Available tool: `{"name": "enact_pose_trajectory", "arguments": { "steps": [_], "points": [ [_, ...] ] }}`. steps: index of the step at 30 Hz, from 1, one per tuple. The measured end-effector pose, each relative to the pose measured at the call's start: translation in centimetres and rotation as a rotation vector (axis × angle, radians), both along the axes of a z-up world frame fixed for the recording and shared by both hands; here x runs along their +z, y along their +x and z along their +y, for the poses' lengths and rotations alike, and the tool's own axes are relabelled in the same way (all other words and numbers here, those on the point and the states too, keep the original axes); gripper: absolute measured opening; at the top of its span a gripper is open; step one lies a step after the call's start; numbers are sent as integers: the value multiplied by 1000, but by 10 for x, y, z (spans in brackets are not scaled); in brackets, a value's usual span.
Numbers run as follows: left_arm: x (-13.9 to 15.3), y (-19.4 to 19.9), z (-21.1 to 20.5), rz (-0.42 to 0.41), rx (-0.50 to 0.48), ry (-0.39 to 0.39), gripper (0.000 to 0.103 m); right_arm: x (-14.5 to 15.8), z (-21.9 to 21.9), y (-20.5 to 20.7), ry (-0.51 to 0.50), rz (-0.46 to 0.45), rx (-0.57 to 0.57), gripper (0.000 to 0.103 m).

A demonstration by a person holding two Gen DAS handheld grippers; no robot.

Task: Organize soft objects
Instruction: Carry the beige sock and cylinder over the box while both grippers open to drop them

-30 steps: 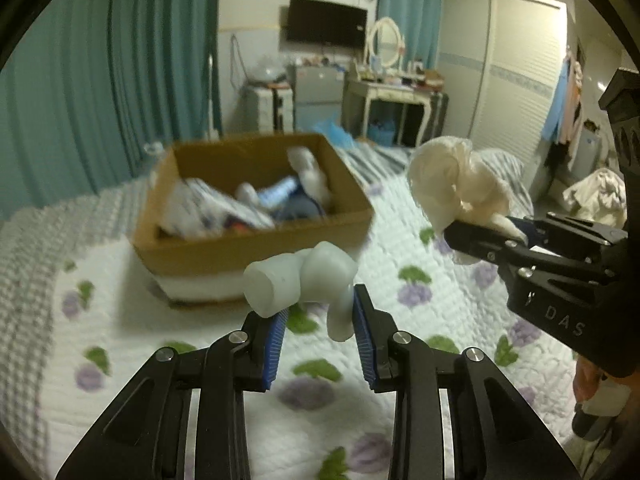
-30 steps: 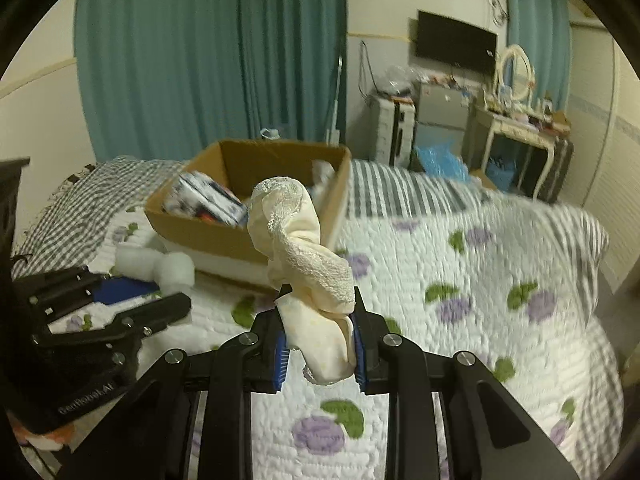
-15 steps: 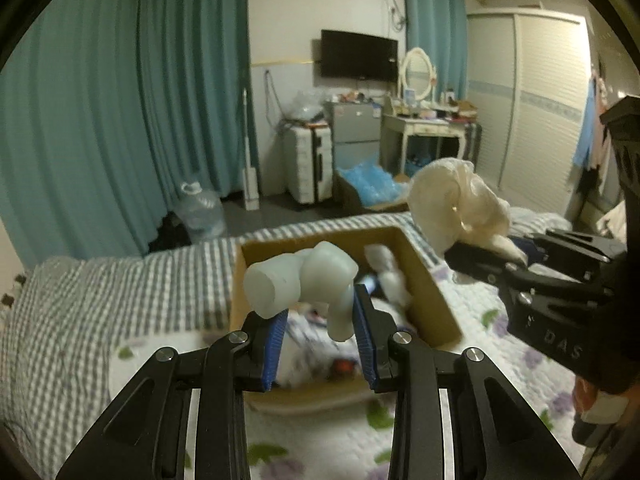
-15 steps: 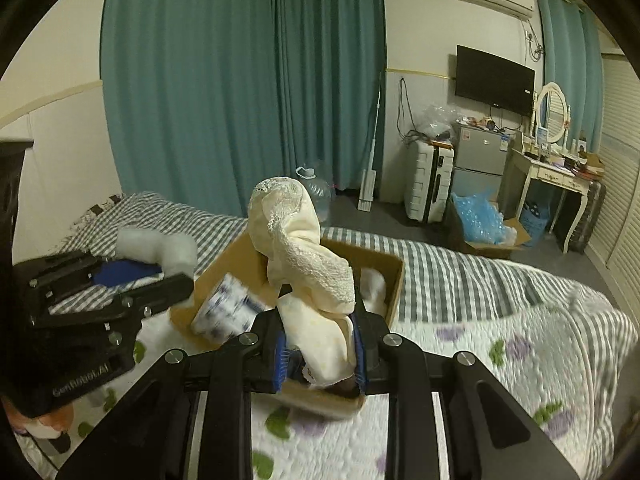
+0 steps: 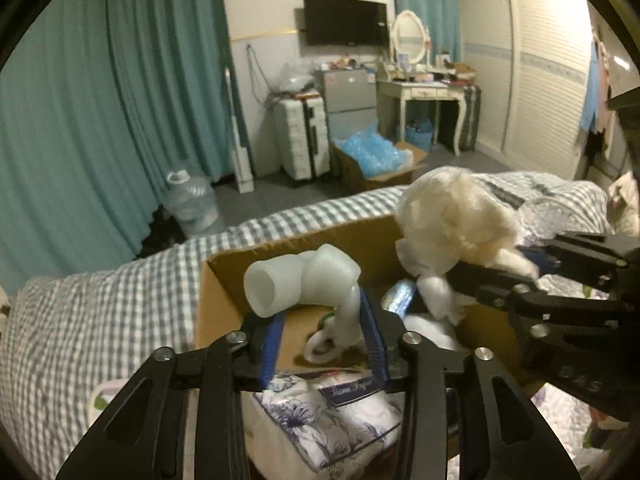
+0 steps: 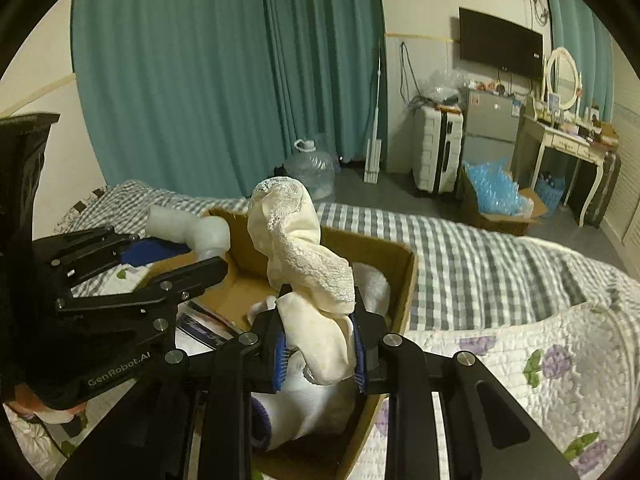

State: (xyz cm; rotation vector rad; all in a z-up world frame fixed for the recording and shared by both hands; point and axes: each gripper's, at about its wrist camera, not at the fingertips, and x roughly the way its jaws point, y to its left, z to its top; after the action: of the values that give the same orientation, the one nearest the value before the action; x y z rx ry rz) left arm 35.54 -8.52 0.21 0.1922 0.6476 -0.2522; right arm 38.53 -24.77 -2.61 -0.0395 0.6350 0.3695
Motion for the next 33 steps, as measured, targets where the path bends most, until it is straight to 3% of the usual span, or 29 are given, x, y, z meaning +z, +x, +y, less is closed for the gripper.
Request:
{"name": "enact_pose_trajectory", "arguments": {
  "steps": [1,5,11,12,13,14,15,18,24,28,30,31,33],
  "points": [
    [0,1,0,4,-9,-4,57,-4,1,3,1,9,1,24],
    [2,-1,5,-24,-2,-20,77,-13,1,12,18,31,-1,24],
    [8,-2,19,-60,62,-17,77,-10,6,25,14,50,-2,28],
    [9,-4,21,-68,70,-14,77,-8,8,28,9,50,-9,43],
    [11,-6,24,-78,80,-9,77,-5,8,32,7,57,-23,67],
    [11,-6,27,-82,77,-10,77,-2,7,32,15,52,-34,77],
    [12,-10,30,-88,75,-15,77,4,4,29,44,37,-44,84],
    [17,-19,36,-101,84,-14,77,20,-2,21,81,26,-52,84],
    [49,-55,42,-152,113,-14,77,74,-13,-28,57,-52,-98,84],
    [98,-102,40,-256,111,-14,77,128,-15,-84,21,-158,-112,84],
    [124,-128,40,-314,109,-27,85,150,-13,-110,6,-203,-108,85],
    [135,-142,42,-340,106,-40,96,162,-12,-127,-1,-234,-101,90],
    [156,-169,48,-390,96,-67,97,183,-12,-163,-19,-298,-89,101]
  ]
}}
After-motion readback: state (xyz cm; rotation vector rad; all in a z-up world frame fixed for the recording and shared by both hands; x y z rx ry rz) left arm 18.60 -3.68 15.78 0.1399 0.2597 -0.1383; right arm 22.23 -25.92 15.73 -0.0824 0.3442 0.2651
